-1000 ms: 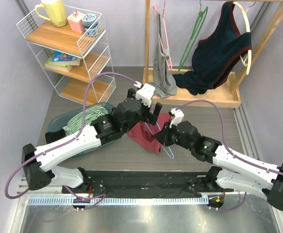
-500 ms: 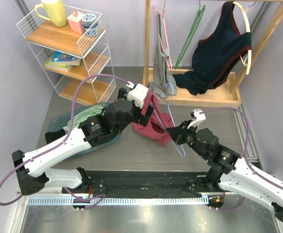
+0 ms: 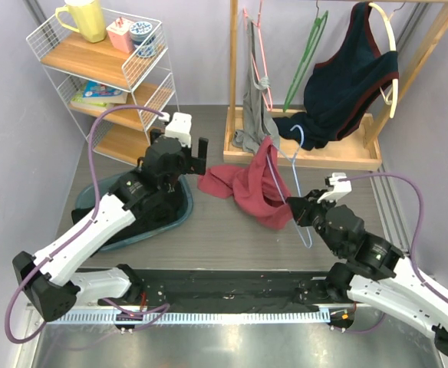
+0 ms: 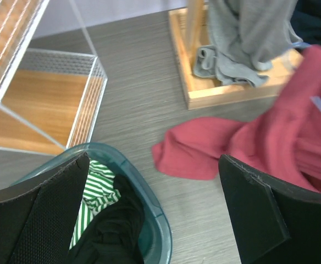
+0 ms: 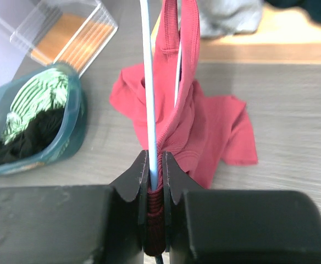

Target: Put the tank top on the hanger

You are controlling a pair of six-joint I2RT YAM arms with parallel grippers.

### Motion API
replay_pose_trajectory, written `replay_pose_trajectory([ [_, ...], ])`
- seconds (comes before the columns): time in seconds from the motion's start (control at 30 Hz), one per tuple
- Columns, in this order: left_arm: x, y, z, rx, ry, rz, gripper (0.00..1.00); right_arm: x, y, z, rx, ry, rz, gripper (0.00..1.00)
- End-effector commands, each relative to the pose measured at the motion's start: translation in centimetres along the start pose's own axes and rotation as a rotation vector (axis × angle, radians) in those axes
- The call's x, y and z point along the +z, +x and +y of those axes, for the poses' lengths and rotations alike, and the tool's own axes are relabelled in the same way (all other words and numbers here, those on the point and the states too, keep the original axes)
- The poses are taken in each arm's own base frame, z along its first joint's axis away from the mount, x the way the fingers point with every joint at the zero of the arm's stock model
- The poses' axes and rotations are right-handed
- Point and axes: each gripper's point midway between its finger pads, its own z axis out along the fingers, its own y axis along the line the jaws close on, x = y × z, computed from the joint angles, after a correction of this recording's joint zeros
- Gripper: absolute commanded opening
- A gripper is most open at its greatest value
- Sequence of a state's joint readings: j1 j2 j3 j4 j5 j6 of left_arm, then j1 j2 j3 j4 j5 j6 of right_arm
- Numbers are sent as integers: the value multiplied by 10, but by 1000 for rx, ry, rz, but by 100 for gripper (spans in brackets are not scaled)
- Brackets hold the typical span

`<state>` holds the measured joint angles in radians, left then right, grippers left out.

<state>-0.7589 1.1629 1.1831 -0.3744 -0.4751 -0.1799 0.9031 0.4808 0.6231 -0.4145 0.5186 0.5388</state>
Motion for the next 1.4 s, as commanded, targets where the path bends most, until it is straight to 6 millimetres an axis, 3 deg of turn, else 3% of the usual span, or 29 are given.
replay_pose_trajectory([
  [0.0,2,-1,-4,-112,64,-1,100,-20,-54,-14,24,81,-159,1],
  [0.4,3,5,-1,-110,62,6,100,-45,-95,-28,12,167,-240,1],
  [0.8,-1,3,-1,-113,74,-2,100,-52,-159,-12,-44,271,-257,1],
  [1.1,-6,0,-1,-120,82,-14,100,-41,-193,5,-106,343,-267,1],
  [1.3,-9,-2,-1,-126,91,-20,100,-13,-190,16,-160,334,-212,1],
  [1.37,-10,-3,-1,-127,92,-23,100,-4,-195,2,-151,362,-204,1],
])
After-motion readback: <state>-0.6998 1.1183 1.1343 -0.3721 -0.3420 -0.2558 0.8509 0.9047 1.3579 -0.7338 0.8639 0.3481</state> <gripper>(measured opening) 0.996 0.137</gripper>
